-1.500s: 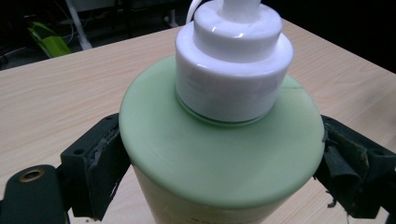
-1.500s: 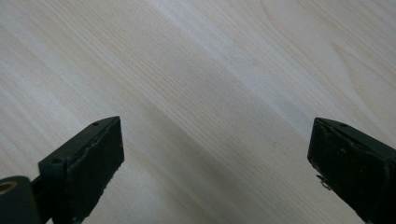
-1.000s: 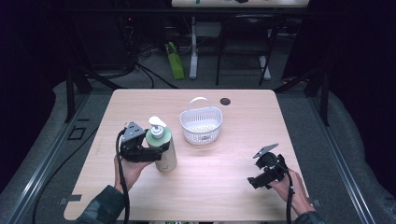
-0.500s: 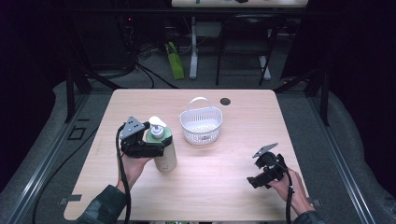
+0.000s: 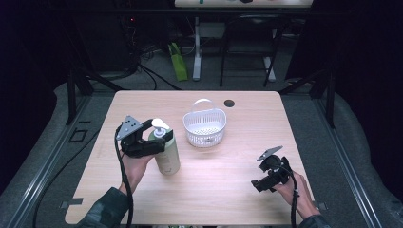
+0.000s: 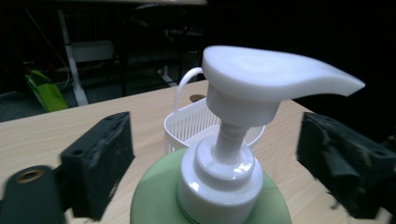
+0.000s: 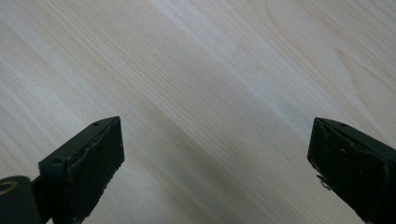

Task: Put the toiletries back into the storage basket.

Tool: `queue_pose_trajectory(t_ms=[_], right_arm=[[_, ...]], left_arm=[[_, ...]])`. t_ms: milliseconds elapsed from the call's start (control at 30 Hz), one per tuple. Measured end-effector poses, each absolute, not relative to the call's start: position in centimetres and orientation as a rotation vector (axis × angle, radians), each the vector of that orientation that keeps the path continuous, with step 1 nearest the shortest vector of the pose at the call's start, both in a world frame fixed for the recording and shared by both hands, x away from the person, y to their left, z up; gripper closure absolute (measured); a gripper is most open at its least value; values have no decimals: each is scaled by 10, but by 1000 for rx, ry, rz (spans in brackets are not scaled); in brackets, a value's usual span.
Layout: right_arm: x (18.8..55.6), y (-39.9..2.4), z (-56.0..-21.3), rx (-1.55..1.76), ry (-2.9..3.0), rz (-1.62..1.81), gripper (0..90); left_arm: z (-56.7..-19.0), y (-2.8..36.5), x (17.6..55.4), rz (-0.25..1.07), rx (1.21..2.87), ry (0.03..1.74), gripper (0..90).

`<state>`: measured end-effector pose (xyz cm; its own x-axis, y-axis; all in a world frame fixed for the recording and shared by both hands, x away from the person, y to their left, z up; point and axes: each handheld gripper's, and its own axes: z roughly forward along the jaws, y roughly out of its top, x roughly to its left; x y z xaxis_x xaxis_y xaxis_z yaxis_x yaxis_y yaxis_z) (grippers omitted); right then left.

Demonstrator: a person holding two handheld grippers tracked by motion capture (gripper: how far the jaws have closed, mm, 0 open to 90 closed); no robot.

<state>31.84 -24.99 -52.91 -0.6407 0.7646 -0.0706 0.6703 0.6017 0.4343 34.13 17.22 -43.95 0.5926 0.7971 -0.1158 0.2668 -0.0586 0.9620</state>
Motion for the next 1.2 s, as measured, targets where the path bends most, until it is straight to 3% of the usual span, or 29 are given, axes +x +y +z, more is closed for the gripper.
queue_pose_trajectory(t_ms=[433,967,1200], right_arm=[[318,-250,-530,1193,2586,550,34],[318,-250,-529,1184,2582,541,35],[318,-251,-530,1188,2582,541,35]], left_arm=[[-437,174,335,584,1575,858,458],[-436,173,333,611,1554,813,631],[-435,173,332,636,1561,790,665]])
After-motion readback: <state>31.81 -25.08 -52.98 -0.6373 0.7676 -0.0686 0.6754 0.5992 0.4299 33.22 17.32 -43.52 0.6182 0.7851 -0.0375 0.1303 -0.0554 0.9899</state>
